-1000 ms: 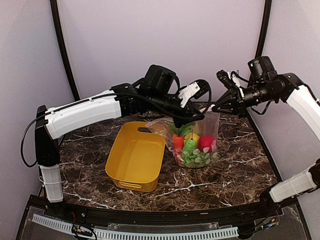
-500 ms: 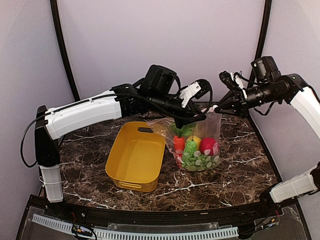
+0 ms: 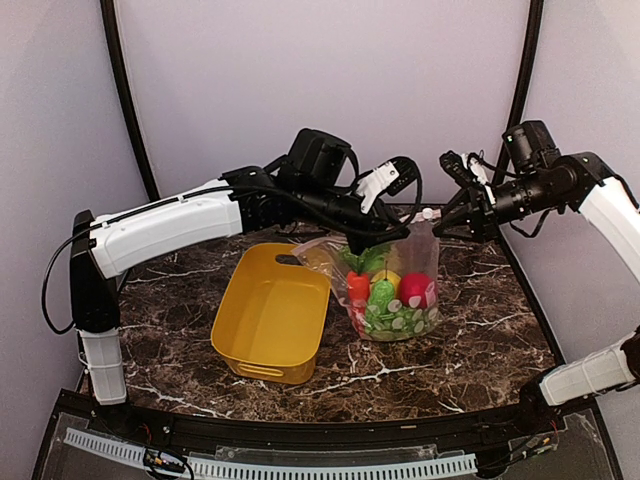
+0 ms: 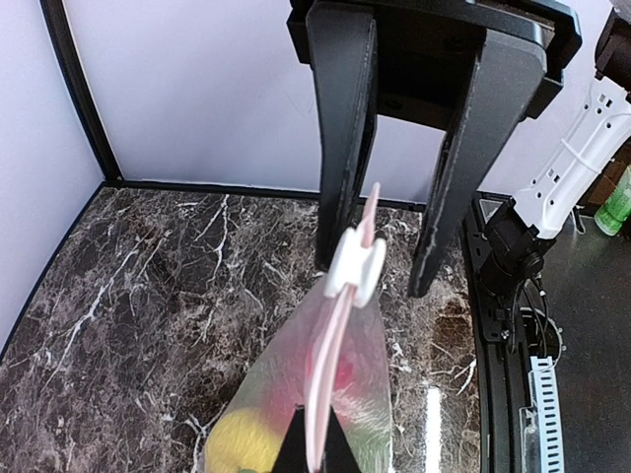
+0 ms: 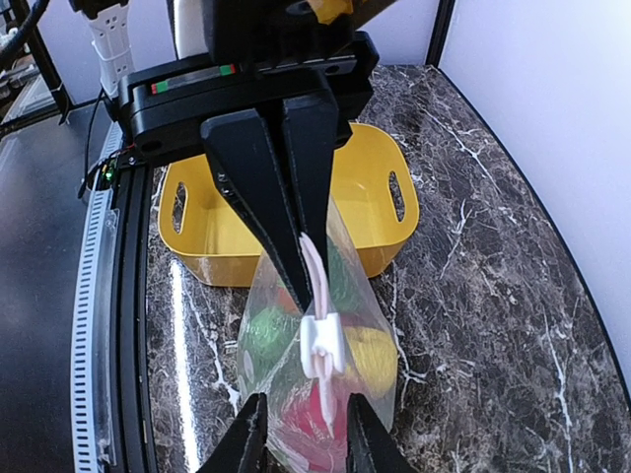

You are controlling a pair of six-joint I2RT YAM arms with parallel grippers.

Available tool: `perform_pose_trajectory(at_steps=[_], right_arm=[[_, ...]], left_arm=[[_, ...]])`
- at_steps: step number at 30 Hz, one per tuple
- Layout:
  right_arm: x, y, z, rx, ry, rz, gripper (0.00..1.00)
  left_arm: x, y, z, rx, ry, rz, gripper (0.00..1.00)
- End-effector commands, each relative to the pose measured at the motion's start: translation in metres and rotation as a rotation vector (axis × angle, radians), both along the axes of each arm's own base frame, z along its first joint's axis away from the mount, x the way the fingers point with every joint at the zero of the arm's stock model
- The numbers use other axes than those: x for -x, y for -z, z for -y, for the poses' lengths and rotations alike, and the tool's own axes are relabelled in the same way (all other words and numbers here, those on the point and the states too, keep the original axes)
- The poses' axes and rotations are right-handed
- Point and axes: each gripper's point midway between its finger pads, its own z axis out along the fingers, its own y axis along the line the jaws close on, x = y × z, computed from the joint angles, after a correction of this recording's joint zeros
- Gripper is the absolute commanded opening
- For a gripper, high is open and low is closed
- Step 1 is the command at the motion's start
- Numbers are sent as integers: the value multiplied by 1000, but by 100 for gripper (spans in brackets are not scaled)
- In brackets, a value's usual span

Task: Place the food in the zip-top bag and seal the zipper
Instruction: Pass from the left arm to the right, then hold the zipper from the zipper food storage bag.

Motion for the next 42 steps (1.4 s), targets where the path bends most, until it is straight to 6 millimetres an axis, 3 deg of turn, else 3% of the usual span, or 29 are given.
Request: perform_pose_trajectory(at_steps=[1,6,9,11,12,13,15,17,21,33,42], right_arm=[[3,-10,-3,-47,-13,14,23],[-1,-16,-5,-54,-11,29,14],[-1,-18,-6,-57,-17,32,0],[1,-18,-6,-61,-31,29,0],[3,-18,-6,-63,-39,28,0],[6,-18,-7,-65,-48,24,0],[9,-17,-8,-68,-64,14,0],[12,-18,-9,-72,-76,11,0],[14,-21,-9,-79,-80,14,0],[17,-20,-10,-75,-91,17,0],[18,-21,-10,-73,-90,22,0]], left_arm=[[3,-19,-3,47,11,2,1],[5,-21,-4,47,17,-1,1],[6,-20,-4,45,21,-3,1],[5,-21,-4,45,23,4,3],[5,-22,-4,49,24,10,9],[4,-27,-3,65,25,23,25],[5,-40,1,114,34,45,40],[5,-53,5,172,46,59,45],[11,-66,14,228,100,58,44],[22,-60,24,245,172,-31,39],[20,-56,26,234,173,-40,27]])
